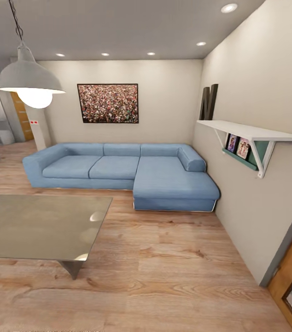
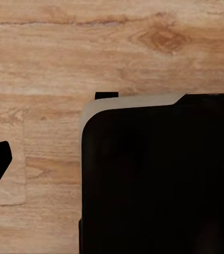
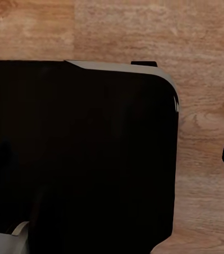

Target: Place each of the two pumpkins and all three candles from the living room inside a cabinet in the living room (use any cabinet), then make sure every cabinet is closed, and position the cauldron so it is next to a table in the living room.

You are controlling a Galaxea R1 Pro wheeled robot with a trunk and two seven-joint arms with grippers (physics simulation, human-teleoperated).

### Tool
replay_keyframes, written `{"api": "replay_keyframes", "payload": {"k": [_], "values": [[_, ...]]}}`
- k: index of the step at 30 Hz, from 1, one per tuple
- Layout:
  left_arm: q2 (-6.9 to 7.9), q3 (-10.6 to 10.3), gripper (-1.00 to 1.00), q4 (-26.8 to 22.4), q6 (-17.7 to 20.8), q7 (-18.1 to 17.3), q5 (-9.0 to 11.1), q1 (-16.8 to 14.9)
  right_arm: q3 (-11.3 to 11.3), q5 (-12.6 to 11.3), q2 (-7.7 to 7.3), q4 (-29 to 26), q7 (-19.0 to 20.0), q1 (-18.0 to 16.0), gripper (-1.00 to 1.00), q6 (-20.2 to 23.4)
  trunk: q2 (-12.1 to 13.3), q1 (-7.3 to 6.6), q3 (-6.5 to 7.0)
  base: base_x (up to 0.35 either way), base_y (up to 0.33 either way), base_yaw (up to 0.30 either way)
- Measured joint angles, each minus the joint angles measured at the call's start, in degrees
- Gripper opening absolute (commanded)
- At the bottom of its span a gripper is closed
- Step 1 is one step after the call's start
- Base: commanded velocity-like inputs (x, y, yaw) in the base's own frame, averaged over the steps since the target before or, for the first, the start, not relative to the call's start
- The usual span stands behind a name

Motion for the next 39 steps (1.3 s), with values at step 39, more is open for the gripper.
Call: {"api": "replay_keyframes", "payload": {"k": [39], "values": [[-0.09, 0.08, 1.00, 0.08, 0.00, 0.00, 0.06, 0.00, 0.00, 0.05, -0.08, 0.01, 0.00, 0.02, 1.00, -0.09, 0.00, 0.00, 0.00, 0.000, 0.000, 0.138]]}}
